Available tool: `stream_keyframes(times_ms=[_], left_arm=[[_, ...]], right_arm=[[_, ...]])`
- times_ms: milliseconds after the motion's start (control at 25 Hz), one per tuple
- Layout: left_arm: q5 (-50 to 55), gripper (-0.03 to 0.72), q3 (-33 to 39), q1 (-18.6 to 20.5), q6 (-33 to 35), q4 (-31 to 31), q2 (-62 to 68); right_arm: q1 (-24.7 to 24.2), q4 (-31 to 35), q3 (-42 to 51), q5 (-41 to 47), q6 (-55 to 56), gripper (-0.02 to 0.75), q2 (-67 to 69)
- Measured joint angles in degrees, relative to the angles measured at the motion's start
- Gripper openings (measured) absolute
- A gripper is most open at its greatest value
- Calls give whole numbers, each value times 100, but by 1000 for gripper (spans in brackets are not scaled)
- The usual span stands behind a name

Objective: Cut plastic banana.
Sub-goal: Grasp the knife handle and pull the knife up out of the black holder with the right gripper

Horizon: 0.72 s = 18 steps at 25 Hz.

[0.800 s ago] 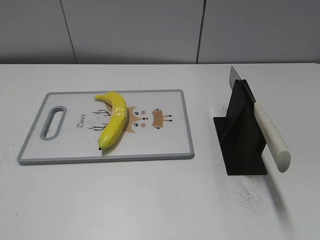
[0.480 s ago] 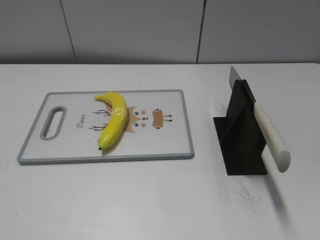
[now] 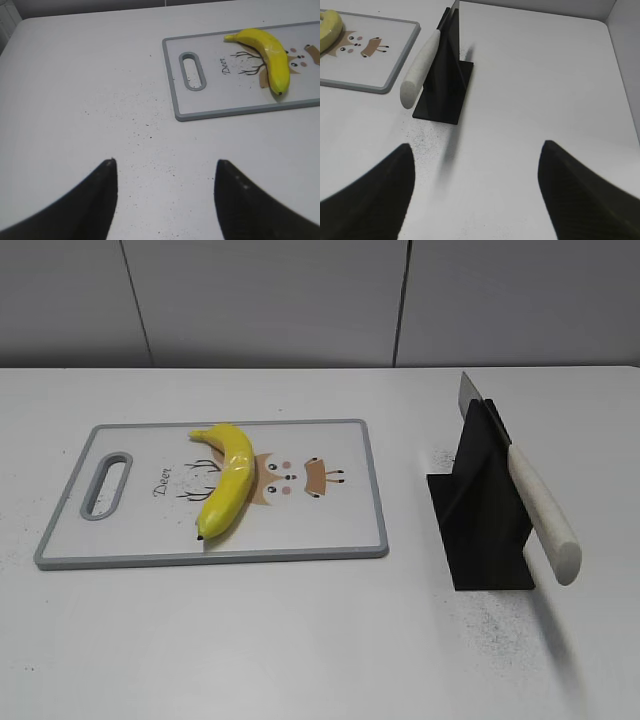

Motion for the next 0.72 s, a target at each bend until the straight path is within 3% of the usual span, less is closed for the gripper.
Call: stream_keyframes(times_ms=[720], left_arm=[[0,573,0,0,0,0,0]], right_arm=[[0,0,-99,-212,0,580,261]])
